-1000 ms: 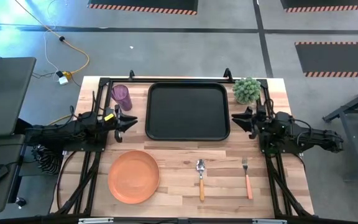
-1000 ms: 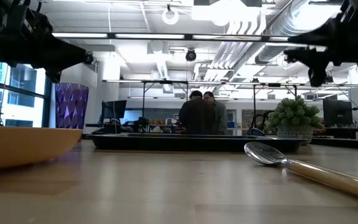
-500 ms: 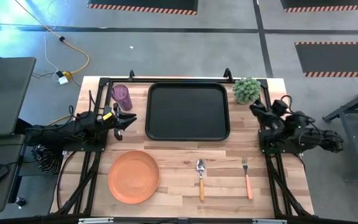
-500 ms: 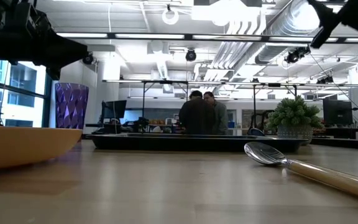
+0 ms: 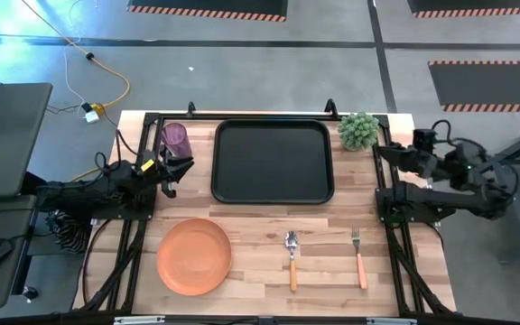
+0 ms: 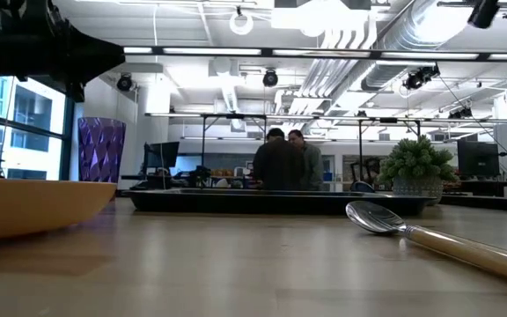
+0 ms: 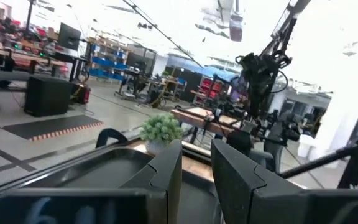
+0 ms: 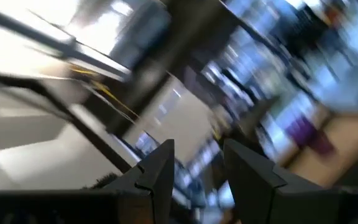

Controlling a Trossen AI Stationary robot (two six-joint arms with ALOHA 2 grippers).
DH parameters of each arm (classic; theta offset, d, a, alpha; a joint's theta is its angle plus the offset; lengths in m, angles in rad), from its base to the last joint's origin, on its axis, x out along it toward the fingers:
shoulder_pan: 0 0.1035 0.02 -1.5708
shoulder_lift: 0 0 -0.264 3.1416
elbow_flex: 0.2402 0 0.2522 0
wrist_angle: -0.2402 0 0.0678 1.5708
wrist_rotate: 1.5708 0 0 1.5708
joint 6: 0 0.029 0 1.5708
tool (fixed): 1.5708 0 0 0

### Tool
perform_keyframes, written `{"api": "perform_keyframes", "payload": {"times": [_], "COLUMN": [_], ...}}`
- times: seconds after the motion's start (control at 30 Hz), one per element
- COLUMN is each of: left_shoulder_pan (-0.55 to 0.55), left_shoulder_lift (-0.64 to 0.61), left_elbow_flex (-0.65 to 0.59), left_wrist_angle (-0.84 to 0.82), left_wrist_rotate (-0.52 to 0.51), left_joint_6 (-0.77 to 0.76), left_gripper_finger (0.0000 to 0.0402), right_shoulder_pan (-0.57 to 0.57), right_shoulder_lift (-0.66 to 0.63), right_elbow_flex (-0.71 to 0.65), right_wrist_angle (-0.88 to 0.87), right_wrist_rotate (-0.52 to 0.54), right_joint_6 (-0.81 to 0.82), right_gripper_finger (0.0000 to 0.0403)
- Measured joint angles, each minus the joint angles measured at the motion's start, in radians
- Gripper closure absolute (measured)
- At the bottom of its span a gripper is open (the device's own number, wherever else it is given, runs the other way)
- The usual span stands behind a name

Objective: Pick and place plate/cup/fork/spoon on tray
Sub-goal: Put the orange fork on the tray

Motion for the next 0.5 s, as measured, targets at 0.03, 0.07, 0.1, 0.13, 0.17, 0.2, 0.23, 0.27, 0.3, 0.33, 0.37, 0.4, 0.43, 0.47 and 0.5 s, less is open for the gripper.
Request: {"api": "perform_keyframes", "payload": {"times": [0.03,0.07,0.1,0.13,0.17,0.2,0.23,0.27,0.3,0.33,0.37,0.4,0.43,0.47,0.5], "left_shoulder_pan": [0.000,0.000,0.000,0.000,0.000,0.000,0.000,0.000,0.000,0.000,0.000,0.000,0.000,0.000,0.000], "left_shoulder_lift": [0.000,0.000,0.000,0.000,0.000,0.000,0.000,0.000,0.000,0.000,0.000,0.000,0.000,0.000,0.000], "left_elbow_flex": [0.000,0.000,0.000,0.000,0.000,0.000,0.000,0.000,0.000,0.000,0.000,0.000,0.000,0.000,0.000], "left_wrist_angle": [0.004,0.005,0.004,0.006,0.007,0.007,0.007,0.007,0.007,0.007,0.007,0.007,0.007,0.007,0.006], "left_wrist_rotate": [0.000,0.000,-0.005,-0.008,-0.009,-0.010,-0.011,-0.015,-0.022,-0.030,-0.034,-0.034,-0.034,-0.034,-0.034], "left_joint_6": [-0.007,-0.029,-0.060,-0.091,-0.122,-0.148,-0.170,-0.187,-0.206,-0.223,-0.238,-0.254,-0.266,-0.275,-0.285], "left_gripper_finger": [0.0326,0.0326,0.0326,0.0326,0.0326,0.0326,0.0326,0.0326,0.0326,0.0326,0.0326,0.0326,0.0326,0.0326,0.0326], "right_shoulder_pan": [0.000,0.000,0.000,0.000,0.000,0.000,0.000,0.000,0.000,0.000,0.000,0.000,0.000,0.000,0.000], "right_shoulder_lift": [0.025,0.050,0.077,0.103,0.129,0.154,0.181,0.206,0.231,0.258,0.283,0.308,0.332,0.354,0.375], "right_elbow_flex": [0.030,0.055,0.074,0.090,0.102,0.112,0.120,0.123,0.126,0.127,0.127,0.127,0.127,0.127,0.127], "right_wrist_angle": [-0.072,-0.139,-0.196,-0.244,-0.285,-0.313,-0.331,-0.339,-0.345,-0.346,-0.345,-0.346,-0.345,-0.345,-0.346], "right_wrist_rotate": [-0.001,-0.002,-0.006,-0.017,-0.036,-0.058,-0.083,-0.108,-0.131,-0.155,-0.183,-0.207,-0.230,-0.251,-0.272], "right_joint_6": [0.048,0.099,0.152,0.204,0.254,0.294,0.326,0.354,0.378,0.406,0.439,0.466,0.486,0.501,0.514], "right_gripper_finger": [0.0274,0.0274,0.0274,0.0274,0.0274,0.0274,0.0274,0.0274,0.0274,0.0274,0.0274,0.0274,0.0274,0.0274,0.0274]}}
